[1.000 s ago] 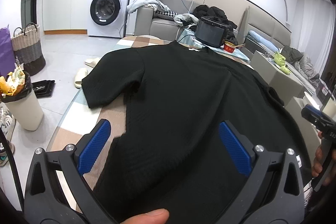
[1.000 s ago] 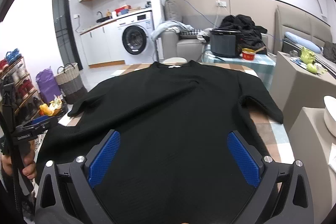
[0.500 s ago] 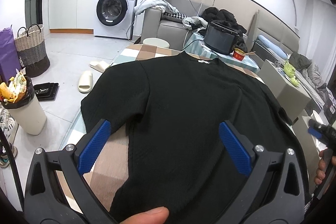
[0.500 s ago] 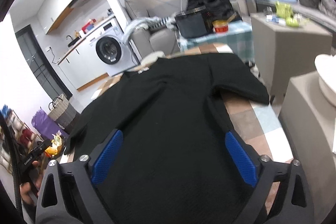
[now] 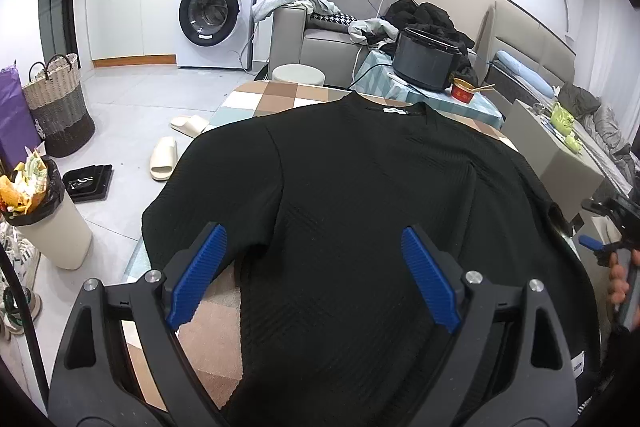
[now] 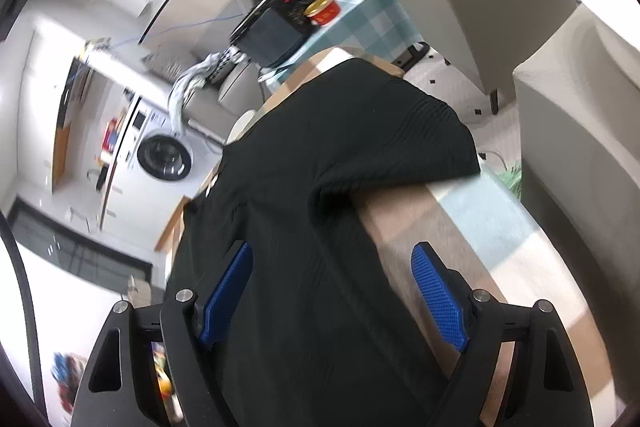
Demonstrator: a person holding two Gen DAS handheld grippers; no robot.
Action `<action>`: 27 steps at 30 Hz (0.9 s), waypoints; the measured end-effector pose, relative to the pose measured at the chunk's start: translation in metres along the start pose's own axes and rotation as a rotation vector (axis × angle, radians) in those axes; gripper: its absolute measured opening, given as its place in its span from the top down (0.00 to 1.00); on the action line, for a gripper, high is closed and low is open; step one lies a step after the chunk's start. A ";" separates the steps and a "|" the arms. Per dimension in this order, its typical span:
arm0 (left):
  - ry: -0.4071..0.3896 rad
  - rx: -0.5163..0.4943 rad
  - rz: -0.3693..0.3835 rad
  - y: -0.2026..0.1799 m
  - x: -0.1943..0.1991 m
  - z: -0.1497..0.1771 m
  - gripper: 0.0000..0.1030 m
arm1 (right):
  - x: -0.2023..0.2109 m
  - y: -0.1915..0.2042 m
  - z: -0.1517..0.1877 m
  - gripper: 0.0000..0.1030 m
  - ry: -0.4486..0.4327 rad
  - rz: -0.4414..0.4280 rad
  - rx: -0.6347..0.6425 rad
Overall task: Fold small clothes
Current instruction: 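Grasp the black shirt's sleeve and side edge with the right gripper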
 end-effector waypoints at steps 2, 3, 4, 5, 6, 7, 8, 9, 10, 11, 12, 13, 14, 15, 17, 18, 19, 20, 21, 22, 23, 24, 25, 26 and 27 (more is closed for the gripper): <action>-0.003 0.002 -0.005 0.002 -0.003 0.000 0.14 | -0.005 -0.005 -0.007 0.20 -0.004 0.000 -0.047; -0.002 0.002 -0.006 0.001 -0.006 0.000 0.14 | -0.009 -0.008 -0.012 0.20 -0.004 -0.003 -0.072; -0.002 0.003 -0.008 0.001 -0.007 0.001 0.14 | -0.012 -0.011 -0.016 0.20 -0.008 0.006 -0.097; -0.002 0.006 -0.011 0.003 -0.009 0.000 0.14 | -0.015 -0.014 -0.017 0.20 -0.015 0.012 -0.116; -0.001 0.008 -0.015 0.004 -0.012 0.000 0.14 | -0.018 -0.017 -0.020 0.20 -0.023 0.012 -0.142; 0.001 0.013 -0.014 0.005 -0.014 0.000 0.14 | -0.020 -0.020 -0.022 0.20 -0.024 0.014 -0.157; 0.003 0.014 -0.010 0.005 -0.015 0.000 0.14 | -0.024 -0.024 -0.024 0.20 -0.018 0.022 -0.175; 0.005 0.014 -0.007 0.004 -0.018 -0.001 0.14 | -0.026 -0.027 -0.026 0.20 -0.022 0.046 -0.180; 0.007 0.012 -0.007 0.004 -0.019 -0.001 0.14 | -0.028 -0.028 -0.028 0.21 -0.029 0.058 -0.183; 0.006 0.007 -0.009 0.005 -0.020 0.000 0.14 | -0.030 -0.030 -0.030 0.21 -0.032 0.063 -0.191; 0.006 0.003 -0.012 0.004 -0.022 0.000 0.14 | -0.031 -0.031 -0.032 0.21 -0.032 0.062 -0.194; 0.006 0.002 -0.013 0.004 -0.024 0.000 0.14 | -0.031 -0.032 -0.034 0.21 -0.035 0.060 -0.197; 0.009 0.001 -0.010 0.003 -0.026 0.000 0.14 | -0.032 -0.034 -0.037 0.21 -0.046 0.051 -0.205; 0.010 0.001 -0.008 0.002 -0.028 -0.001 0.14 | -0.032 -0.037 -0.040 0.21 -0.051 0.058 -0.219; 0.010 0.002 -0.007 0.001 -0.029 -0.001 0.14 | -0.034 -0.041 -0.045 0.25 -0.064 0.067 -0.223; 0.011 0.002 -0.004 0.001 -0.029 -0.002 0.14 | -0.035 -0.041 -0.048 0.26 -0.068 0.080 -0.212; 0.011 0.003 0.000 0.001 -0.029 -0.001 0.14 | -0.036 -0.040 -0.048 0.28 -0.067 0.092 -0.209; 0.010 0.003 0.005 0.000 -0.030 -0.001 0.14 | -0.037 -0.039 -0.050 0.30 -0.068 0.100 -0.206; 0.011 0.001 0.006 -0.001 -0.031 -0.002 0.14 | -0.037 -0.038 -0.051 0.31 -0.071 0.116 -0.196; 0.013 0.000 0.007 -0.001 -0.032 -0.002 0.14 | -0.038 -0.038 -0.052 0.36 -0.068 0.128 -0.190; 0.013 0.000 0.008 -0.001 -0.034 -0.002 0.14 | -0.038 -0.038 -0.051 0.45 -0.067 0.137 -0.188; 0.015 0.000 0.011 -0.002 -0.035 -0.002 0.14 | -0.039 -0.039 -0.052 0.50 -0.065 0.148 -0.184; 0.017 0.000 0.015 -0.003 -0.036 -0.002 0.14 | -0.041 -0.040 -0.053 0.62 -0.063 0.175 -0.178; 0.019 0.000 0.019 -0.003 -0.037 -0.001 0.14 | -0.040 -0.041 -0.052 0.75 -0.064 0.195 -0.170; 0.020 0.000 0.020 -0.003 -0.038 -0.001 0.14 | -0.040 -0.041 -0.051 0.81 -0.065 0.205 -0.161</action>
Point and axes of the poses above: each gripper's, at about its wrist camera, not at the fingertips, and x roughly against the way its jaws point, y to its left, z to its underside, the point moved 4 cm from there along -x, roughly the way its jaws point, and after that the axes turned 6 degrees about -z, right-handed, at the moved point
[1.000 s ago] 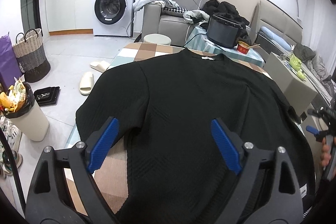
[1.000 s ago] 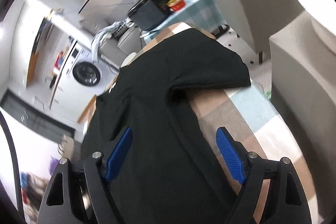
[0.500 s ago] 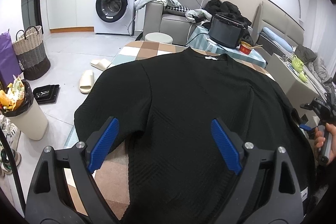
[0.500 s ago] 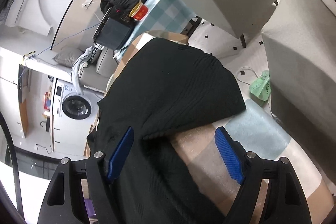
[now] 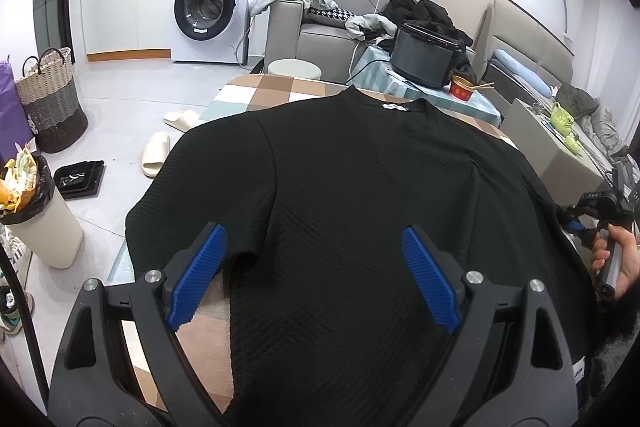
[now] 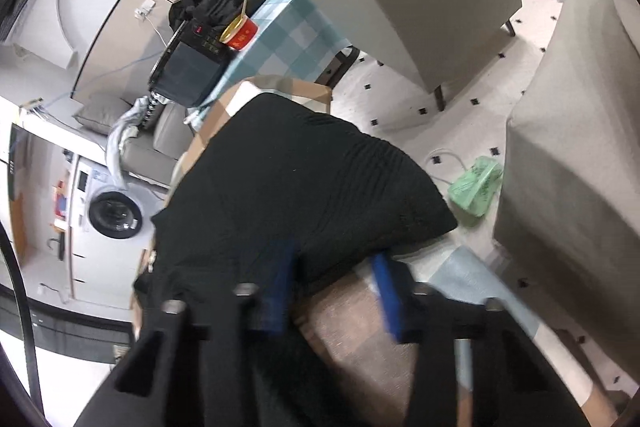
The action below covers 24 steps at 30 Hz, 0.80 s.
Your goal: Fold small clothes
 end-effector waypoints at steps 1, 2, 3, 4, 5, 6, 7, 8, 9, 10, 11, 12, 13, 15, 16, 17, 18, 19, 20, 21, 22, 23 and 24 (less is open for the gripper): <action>0.001 -0.001 0.001 0.000 0.000 0.002 0.14 | -0.001 0.001 0.001 0.89 0.000 0.019 0.021; 0.000 -0.001 0.001 0.001 0.000 0.003 0.14 | -0.001 0.001 0.003 0.92 0.000 0.030 0.037; -0.002 0.000 0.001 0.000 0.000 0.002 0.14 | 0.000 0.002 0.004 0.93 -0.002 0.036 0.057; -0.001 0.001 0.001 -0.001 0.000 0.002 0.14 | 0.002 0.006 0.004 0.94 -0.014 0.041 0.083; -0.001 0.005 0.003 0.000 -0.001 0.002 0.14 | 0.005 0.010 0.004 0.94 -0.036 0.054 0.115; 0.001 0.004 0.001 0.000 -0.001 0.002 0.14 | 0.010 0.015 0.004 0.94 -0.064 0.068 0.147; 0.003 0.006 0.001 0.000 -0.001 0.001 0.14 | 0.013 0.021 0.003 0.94 -0.086 0.083 0.176; 0.004 0.008 -0.002 0.000 -0.001 0.002 0.14 | 0.017 0.028 0.002 0.94 -0.114 0.102 0.217; 0.004 0.011 -0.005 0.002 -0.001 0.002 0.14 | 0.022 0.040 0.002 0.94 -0.146 0.104 0.265; 0.003 0.013 -0.006 0.004 0.000 0.002 0.14 | 0.026 0.054 0.004 0.94 -0.175 0.101 0.325; 0.002 0.014 -0.004 0.005 0.000 0.002 0.14 | 0.029 0.065 0.004 0.94 -0.203 0.085 0.366; 0.001 0.015 -0.006 0.006 0.000 0.001 0.14 | 0.032 0.079 0.006 0.94 -0.225 0.052 0.411; -0.001 0.014 -0.009 0.006 0.001 0.001 0.14 | 0.034 0.097 0.012 0.94 -0.241 -0.029 0.471; -0.006 0.011 -0.015 0.005 0.000 -0.002 0.14 | 0.032 0.127 0.031 0.94 -0.205 -0.143 0.600; -0.009 0.012 -0.016 0.006 0.001 -0.001 0.14 | 0.023 0.147 0.054 0.94 -0.108 -0.196 0.739; -0.013 0.011 -0.015 0.005 0.001 -0.002 0.14 | 0.016 0.157 0.072 0.94 -0.014 -0.232 0.826; -0.014 0.013 -0.018 0.007 0.002 -0.001 0.14 | 0.006 0.163 0.097 0.94 0.097 -0.240 0.924; -0.014 0.016 -0.022 0.007 0.001 -0.001 0.14 | -0.002 0.163 0.110 0.94 0.153 -0.214 0.962; -0.014 0.019 -0.023 0.008 0.002 0.001 0.14 | -0.012 0.160 0.123 0.94 0.214 -0.166 0.993; -0.012 0.022 -0.024 0.009 0.002 0.002 0.14 | -0.017 0.156 0.128 0.94 0.232 -0.134 1.003; -0.013 0.024 -0.027 0.010 0.002 0.002 0.14 | -0.022 0.151 0.132 0.94 0.252 -0.109 1.005; -0.014 0.025 -0.029 0.011 0.003 0.003 0.14 | -0.024 0.147 0.133 0.92 0.268 -0.097 0.993; -0.013 0.025 -0.031 0.012 0.003 0.004 0.14 | -0.024 0.144 0.133 0.90 0.273 -0.099 0.982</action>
Point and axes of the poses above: each gripper's, at about its wrist camera, not at the fingertips, and x roughly against the way its jaws point, y to its left, z to its underside, the point moved 4 cm from there along -x, roughly the way its jaws point, and after that the axes turned 6 degrees about -z, right-handed, at the moved point
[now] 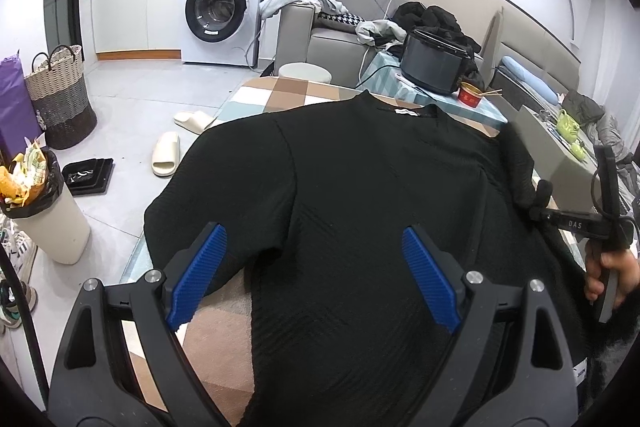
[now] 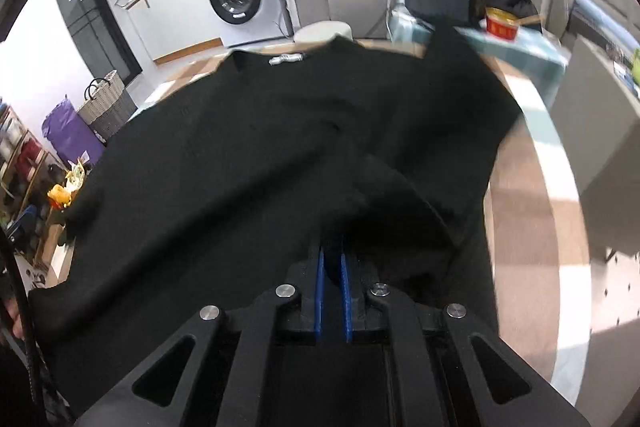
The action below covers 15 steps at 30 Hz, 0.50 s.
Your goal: Fold small clothes
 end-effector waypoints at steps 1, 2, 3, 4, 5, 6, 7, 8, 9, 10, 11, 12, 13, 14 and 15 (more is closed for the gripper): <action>0.002 0.003 -0.003 0.001 0.000 0.001 0.14 | 0.001 -0.002 0.001 0.85 0.000 -0.004 -0.008; 0.004 0.007 -0.002 0.002 0.000 0.001 0.14 | 0.001 -0.001 0.002 0.74 -0.001 -0.004 -0.024; 0.004 0.010 0.000 0.002 0.000 0.001 0.14 | 0.003 -0.004 0.002 0.67 -0.007 -0.011 -0.048; 0.002 0.009 -0.003 0.003 0.000 0.001 0.14 | 0.008 -0.008 0.002 0.58 -0.031 -0.028 -0.088; 0.000 0.011 -0.003 0.003 0.000 0.001 0.14 | 0.011 -0.014 0.000 0.56 -0.060 -0.038 -0.119; -0.001 0.011 -0.002 0.004 0.000 0.001 0.14 | 0.016 -0.019 -0.001 0.56 -0.096 -0.049 -0.158; 0.001 0.012 -0.002 0.004 0.000 0.001 0.14 | 0.022 -0.026 -0.003 0.55 -0.131 -0.061 -0.205; 0.002 0.013 -0.002 0.004 0.000 0.002 0.14 | 0.025 -0.033 -0.005 0.54 -0.159 -0.062 -0.260; 0.001 0.012 -0.001 0.004 0.000 0.002 0.14 | 0.027 -0.042 -0.008 0.54 -0.177 -0.060 -0.321; 0.002 0.010 -0.001 0.004 0.000 0.002 0.14 | 0.031 -0.050 -0.008 0.54 -0.204 -0.069 -0.381; 0.002 0.009 -0.002 0.005 0.000 0.002 0.14 | 0.036 -0.058 -0.008 0.54 -0.234 -0.089 -0.443; 0.002 0.010 -0.003 0.004 -0.001 0.002 0.14 | 0.041 -0.064 -0.007 0.54 -0.255 -0.101 -0.484; 0.005 0.010 -0.003 0.004 -0.001 0.003 0.14 | 0.045 -0.074 -0.006 0.52 -0.280 -0.093 -0.535; 0.007 0.011 -0.004 0.005 -0.002 0.003 0.14 | 0.047 -0.080 -0.006 0.50 -0.285 -0.081 -0.565; 0.009 0.012 -0.003 0.005 -0.003 0.004 0.14 | 0.046 -0.085 -0.010 0.50 -0.288 -0.079 -0.595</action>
Point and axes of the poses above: each gripper's, at about its wrist camera, not at the fingertips, and x roughly against the way its jaws point, y to its left, z to its underside, the point moved 4 cm from there along -x, roughly the way its jaws point, and after that the axes turned 6 degrees about -z, right-handed, at the moved point
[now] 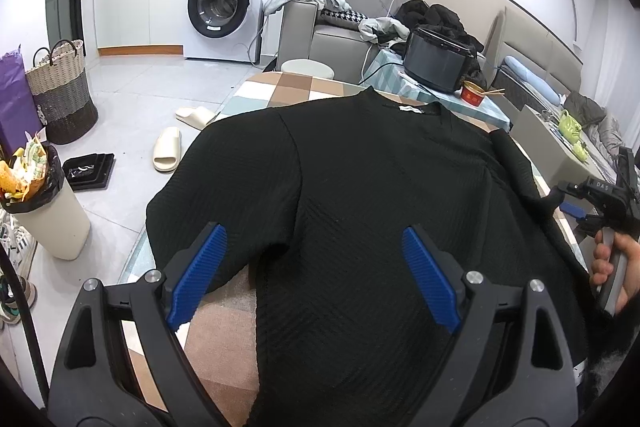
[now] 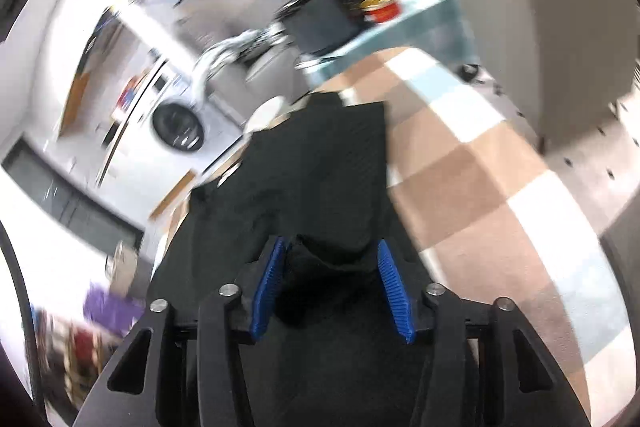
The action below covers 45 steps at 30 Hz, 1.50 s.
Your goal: Fold small clothes
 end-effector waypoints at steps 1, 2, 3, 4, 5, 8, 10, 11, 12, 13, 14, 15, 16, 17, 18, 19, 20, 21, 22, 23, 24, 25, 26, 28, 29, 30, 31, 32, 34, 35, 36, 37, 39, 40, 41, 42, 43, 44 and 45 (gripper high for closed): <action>0.002 0.003 0.002 0.001 -0.001 0.000 0.14 | -0.002 -0.006 -0.003 0.49 0.002 -0.004 -0.033; 0.005 0.005 0.005 0.001 -0.002 0.001 0.14 | -0.006 -0.012 -0.007 0.49 0.015 -0.005 -0.066; 0.007 0.005 0.006 0.001 -0.004 0.000 0.14 | -0.009 -0.015 -0.009 0.49 0.019 -0.018 -0.090; 0.007 0.005 0.004 0.001 -0.004 0.000 0.14 | -0.012 -0.018 -0.012 0.49 0.021 -0.028 -0.118; 0.007 0.005 0.004 0.002 -0.004 -0.001 0.14 | -0.013 -0.020 -0.013 0.49 0.017 -0.037 -0.142; 0.004 0.010 0.001 0.006 -0.003 -0.001 0.14 | -0.010 -0.013 -0.016 0.49 0.001 -0.167 -0.164; 0.007 0.016 0.007 0.006 -0.004 -0.004 0.14 | -0.009 -0.003 -0.020 0.48 -0.018 -0.090 -0.084; 0.007 0.017 0.014 0.006 -0.004 -0.005 0.14 | -0.011 -0.001 -0.020 0.48 -0.025 -0.001 -0.040; 0.006 0.016 0.016 0.005 -0.005 -0.006 0.14 | -0.017 0.001 -0.020 0.48 -0.001 0.032 -0.016; 0.004 0.013 0.016 0.005 -0.005 -0.006 0.14 | -0.023 0.000 -0.019 0.48 0.020 0.026 -0.016; 0.002 0.010 0.019 0.003 -0.005 -0.007 0.14 | -0.029 -0.002 -0.018 0.48 0.033 0.023 -0.021; 0.002 0.006 0.023 0.001 -0.005 -0.007 0.14 | -0.033 -0.004 -0.018 0.48 0.039 0.037 -0.017; 0.002 0.004 0.026 0.000 -0.004 -0.007 0.14 | -0.037 -0.007 -0.017 0.48 0.050 0.072 -0.011; 0.002 0.002 0.027 0.000 -0.003 -0.007 0.14 | -0.041 -0.011 -0.015 0.48 0.056 0.082 -0.020; 0.001 0.002 0.028 0.000 -0.002 -0.007 0.14 | -0.045 -0.014 -0.015 0.48 0.060 0.077 -0.032; 0.000 0.003 0.028 0.000 -0.001 -0.007 0.14 | -0.049 -0.016 -0.014 0.49 0.067 0.079 -0.038; -0.001 0.006 0.029 0.001 0.000 -0.007 0.14 | -0.051 -0.016 -0.015 0.55 0.061 0.087 -0.026; -0.001 0.010 0.030 0.001 0.001 -0.007 0.14 | -0.052 -0.013 -0.016 0.62 0.045 0.085 -0.001; 0.000 0.011 0.030 0.001 0.000 -0.007 0.14 | -0.053 -0.012 -0.016 0.74 0.030 0.088 0.015; 0.002 0.013 0.028 0.002 0.000 -0.006 0.14 | -0.052 -0.010 -0.017 0.79 0.011 0.086 0.023; 0.002 0.015 0.026 0.002 0.001 -0.006 0.14 | -0.052 -0.006 -0.018 0.85 0.002 0.069 0.033; 0.003 0.018 0.025 0.003 0.001 -0.006 0.14 | -0.053 -0.003 -0.018 0.96 0.007 0.056 0.044; 0.003 0.020 0.027 0.003 0.002 -0.006 0.14 | -0.053 0.001 -0.019 0.96 0.013 0.031 0.052; 0.003 0.019 0.025 0.003 0.003 -0.006 0.14 | -0.048 0.015 -0.021 0.96 -0.001 -0.049 0.077; 0.001 0.018 0.026 0.003 0.003 -0.005 0.14 | -0.045 0.029 -0.021 0.96 -0.003 -0.102 0.114; 0.001 0.017 0.025 0.003 0.004 -0.005 0.14 | -0.044 0.038 -0.020 0.96 0.001 -0.159 0.130; 0.001 0.016 0.024 0.003 0.005 -0.005 0.14 | -0.041 0.052 -0.016 0.95 0.022 -0.265 0.146; 0.000 0.015 0.024 0.003 0.005 -0.005 0.14 | -0.042 0.066 -0.012 0.92 0.063 -0.341 0.169; -0.005 0.013 0.028 0.003 0.007 -0.005 0.14 | -0.036 0.081 -0.006 0.81 0.082 -0.354 0.225; -0.008 0.011 0.028 0.003 0.008 -0.005 0.14 | -0.033 0.081 -0.006 0.70 0.076 -0.332 0.242; -0.012 0.010 0.028 0.004 0.010 -0.005 0.14 | -0.029 0.079 -0.006 0.68 0.065 -0.296 0.257; -0.014 0.012 0.028 0.005 0.011 -0.005 0.14 | -0.025 0.073 -0.007 0.67 0.050 -0.229 0.265; -0.014 0.019 0.026 0.007 0.011 -0.004 0.14 | -0.021 0.053 -0.007 0.67 0.065 -0.032 0.280; -0.013 0.023 0.024 0.008 0.012 -0.004 0.14 | -0.021 0.044 -0.007 0.65 0.078 0.026 0.277; -0.011 0.029 0.021 0.010 0.012 -0.004 0.14 | -0.020 0.033 -0.005 0.62 0.102 0.093 0.270; -0.008 0.038 0.015 0.013 0.011 -0.004 0.14 | -0.020 0.025 -0.002 0.61 0.118 0.126 0.263; -0.003 0.050 0.005 0.016 0.011 -0.004 0.14 | -0.021 0.017 0.001 0.57 0.129 0.141 0.257; 0.004 0.068 -0.008 0.021 0.010 -0.004 0.14 | -0.021 0.010 0.004 0.57 0.141 0.152 0.257; 0.010 0.091 -0.018 0.026 0.008 -0.005 0.14 | -0.022 0.005 0.007 0.57 0.150 0.166 0.260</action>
Point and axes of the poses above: each gripper's, at about its wrist camera, not at the fingertips, and x roughly against the way its jaws point, y to its left, z to its underside, the point moved 4 cm from there along -x, roughly the way its jaws point, and after that the axes turned 6 degrees about -z, right-handed, at the moved point
